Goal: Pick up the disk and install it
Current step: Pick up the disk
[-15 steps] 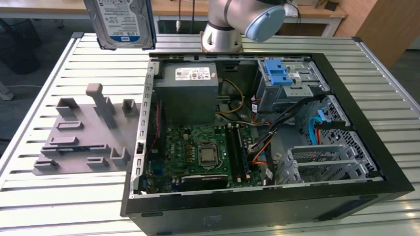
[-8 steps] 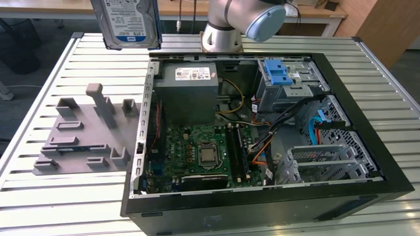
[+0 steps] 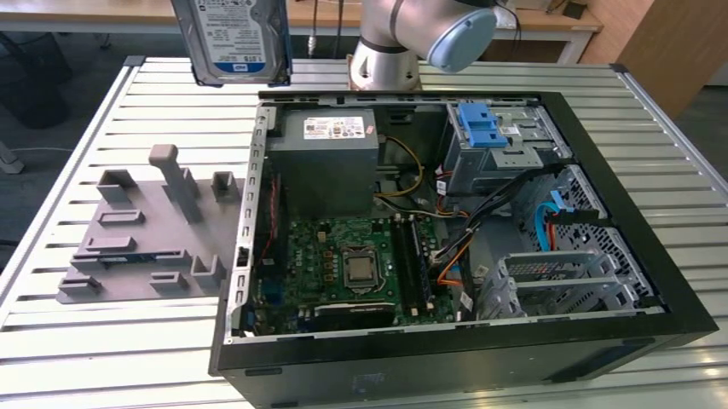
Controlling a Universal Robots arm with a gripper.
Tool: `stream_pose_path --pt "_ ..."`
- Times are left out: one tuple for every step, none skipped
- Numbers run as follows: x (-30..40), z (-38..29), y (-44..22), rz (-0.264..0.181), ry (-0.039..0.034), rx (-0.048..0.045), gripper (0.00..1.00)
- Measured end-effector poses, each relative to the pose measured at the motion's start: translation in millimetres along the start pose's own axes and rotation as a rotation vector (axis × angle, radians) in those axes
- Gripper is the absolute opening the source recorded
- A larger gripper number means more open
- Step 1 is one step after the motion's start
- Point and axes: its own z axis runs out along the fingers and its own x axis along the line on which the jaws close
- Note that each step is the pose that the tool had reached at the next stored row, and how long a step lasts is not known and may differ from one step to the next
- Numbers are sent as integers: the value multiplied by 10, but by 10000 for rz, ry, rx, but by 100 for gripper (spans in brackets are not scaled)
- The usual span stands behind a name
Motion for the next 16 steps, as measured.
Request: stream_pose_path --pt "5 -1 -10 0 0 -1 36" --pt "16 -1 -18 0 0 0 36" --pt "31 -1 -27 0 0 0 36" --pt "51 -1 -35 1 0 0 36" --pt "74 -1 -42 0 0 0 36" --pt "95 -2 -47 0 0 0 36" --pt "117 -2 -53 0 0 0 36" --pt "138 -2 -58 0 0 0 36" --pt "159 -2 -63 0 0 -1 36" --pt "179 -3 -69 0 0 0 36" --pt "198 -3 -78 0 -1 0 36" --pt "217 -3 -90 0 -1 0 36" --pt "233 -3 -103 0 -1 0 36" --pt "248 -4 -117 0 -1 0 36" --pt "263 -4 -132 0 -1 0 36" --pt "277 -4 -147 0 -1 0 36"
